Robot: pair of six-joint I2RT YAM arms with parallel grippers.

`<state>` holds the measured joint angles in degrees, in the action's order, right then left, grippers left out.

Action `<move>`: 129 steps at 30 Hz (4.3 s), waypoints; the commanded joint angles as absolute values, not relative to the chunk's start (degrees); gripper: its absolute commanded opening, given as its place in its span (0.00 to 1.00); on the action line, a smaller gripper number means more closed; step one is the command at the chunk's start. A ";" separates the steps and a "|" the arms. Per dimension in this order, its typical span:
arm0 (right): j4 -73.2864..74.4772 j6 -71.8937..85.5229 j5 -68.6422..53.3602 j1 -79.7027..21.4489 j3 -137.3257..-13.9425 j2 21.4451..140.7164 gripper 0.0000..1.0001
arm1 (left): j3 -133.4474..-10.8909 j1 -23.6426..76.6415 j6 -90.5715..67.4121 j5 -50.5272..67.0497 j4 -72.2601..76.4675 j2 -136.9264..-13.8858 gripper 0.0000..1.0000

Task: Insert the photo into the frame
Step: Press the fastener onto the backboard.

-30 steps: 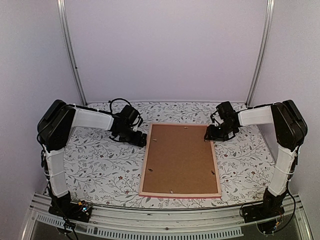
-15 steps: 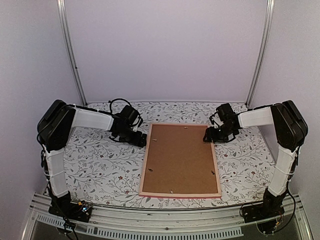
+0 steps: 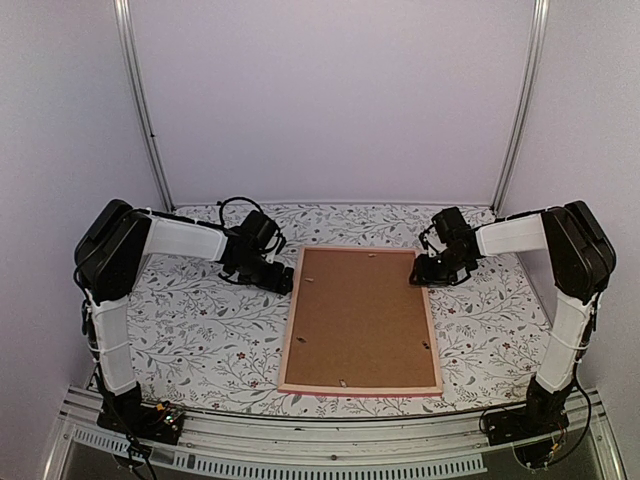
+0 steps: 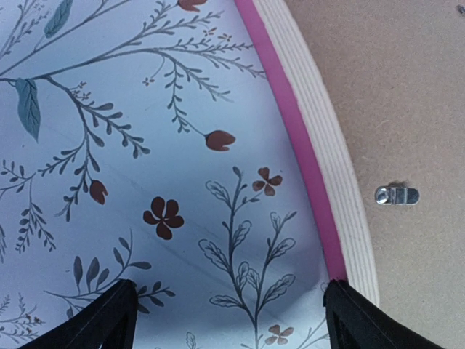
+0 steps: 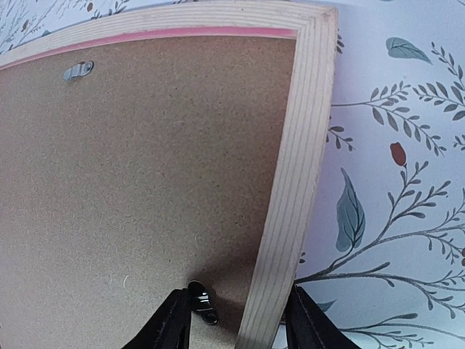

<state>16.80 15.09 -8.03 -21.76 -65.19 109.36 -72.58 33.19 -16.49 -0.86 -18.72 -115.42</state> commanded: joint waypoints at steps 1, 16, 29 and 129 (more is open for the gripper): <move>18.24 16.57 -6.49 -22.01 -66.57 110.11 0.44 | -71.54 32.79 -16.44 -0.44 -18.63 -115.59 0.92; 17.02 19.64 -14.14 -18.02 -65.06 111.01 0.29 | -71.87 32.78 -16.01 -0.44 -18.63 -115.63 0.92; 16.60 20.37 -15.44 -17.34 -65.82 112.09 0.38 | -72.60 32.79 -15.51 -0.44 -18.89 -116.07 0.92; 25.73 13.14 -17.77 -20.57 -82.09 121.81 0.43 | -63.02 37.65 -30.72 5.50 -7.27 -111.83 0.31</move>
